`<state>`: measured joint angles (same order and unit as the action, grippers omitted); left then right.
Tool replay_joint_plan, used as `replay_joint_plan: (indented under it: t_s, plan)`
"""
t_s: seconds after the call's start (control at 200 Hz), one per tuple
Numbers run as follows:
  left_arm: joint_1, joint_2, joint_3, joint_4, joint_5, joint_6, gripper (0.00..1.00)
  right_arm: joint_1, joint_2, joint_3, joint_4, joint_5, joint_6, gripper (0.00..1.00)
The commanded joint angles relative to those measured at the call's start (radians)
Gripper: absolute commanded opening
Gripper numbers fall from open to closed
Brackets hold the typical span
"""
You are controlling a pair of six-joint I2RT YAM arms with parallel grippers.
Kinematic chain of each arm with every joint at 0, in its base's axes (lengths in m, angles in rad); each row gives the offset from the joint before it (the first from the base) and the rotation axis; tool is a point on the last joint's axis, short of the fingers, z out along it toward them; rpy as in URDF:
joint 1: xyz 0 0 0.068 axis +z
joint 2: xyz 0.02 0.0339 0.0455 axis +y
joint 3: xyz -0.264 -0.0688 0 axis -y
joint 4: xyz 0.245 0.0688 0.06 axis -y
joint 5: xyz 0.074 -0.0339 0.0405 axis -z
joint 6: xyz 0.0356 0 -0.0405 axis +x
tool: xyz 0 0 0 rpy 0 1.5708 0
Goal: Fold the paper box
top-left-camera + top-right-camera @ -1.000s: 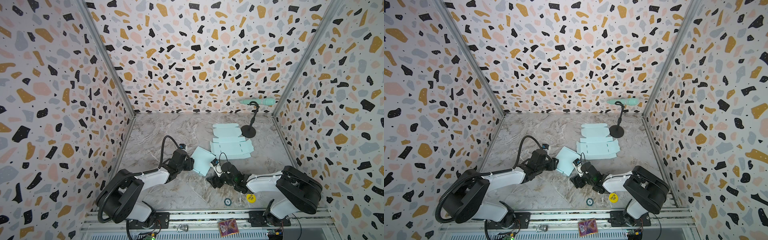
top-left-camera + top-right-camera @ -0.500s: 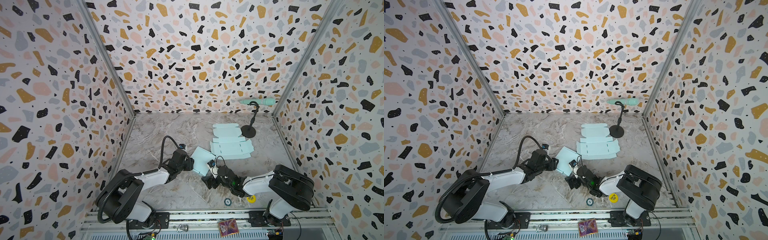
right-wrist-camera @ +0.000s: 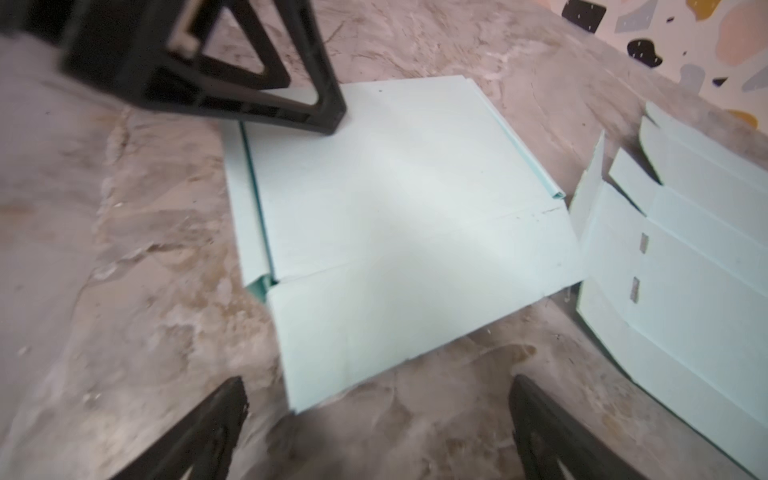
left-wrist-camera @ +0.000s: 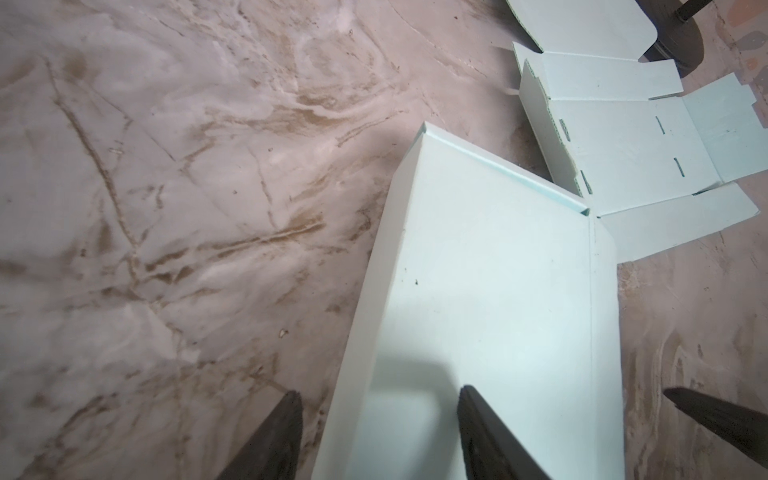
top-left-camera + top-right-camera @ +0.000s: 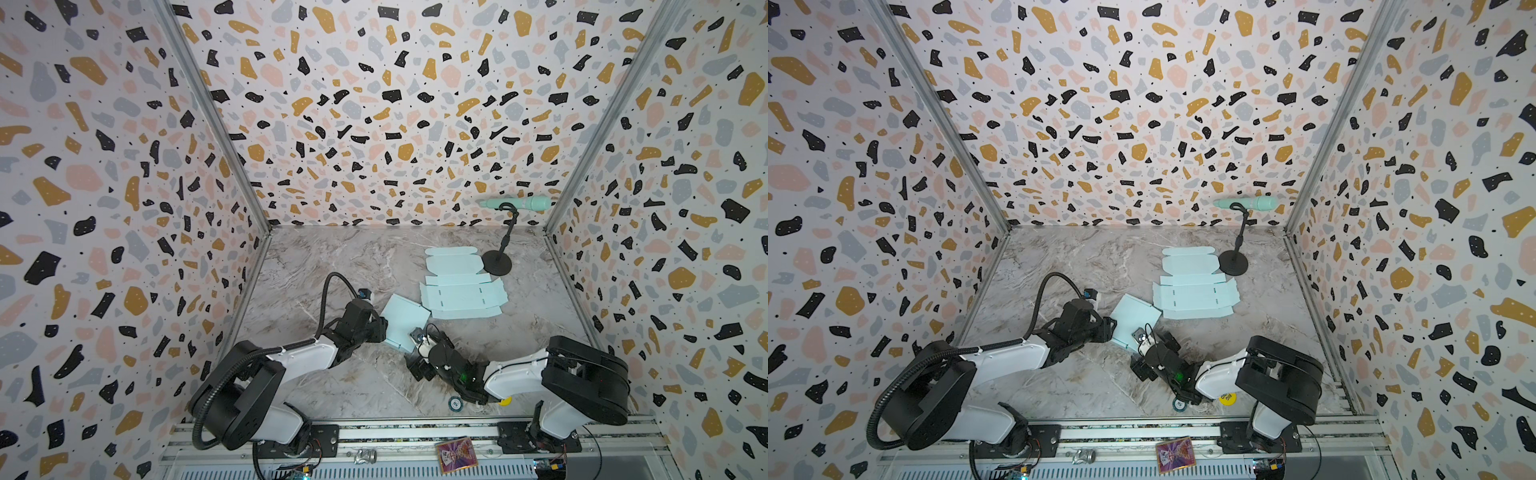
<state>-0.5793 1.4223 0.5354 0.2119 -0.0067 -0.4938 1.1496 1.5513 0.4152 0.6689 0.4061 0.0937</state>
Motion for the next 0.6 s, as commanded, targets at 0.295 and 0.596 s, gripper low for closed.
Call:
replay_joint_plan:
  t_s: [0.295,0.596]
  plan:
    - [-0.006,0.011,-0.008,-0.016,0.027,0.016,0.58,-0.072,-0.098,-0.004,0.09,-0.067,-0.32,0.99]
    - [-0.004,0.028,-0.006,-0.011,0.033,0.034,0.58,-0.108,-0.08,0.007,0.124,-0.277,-0.388,0.99]
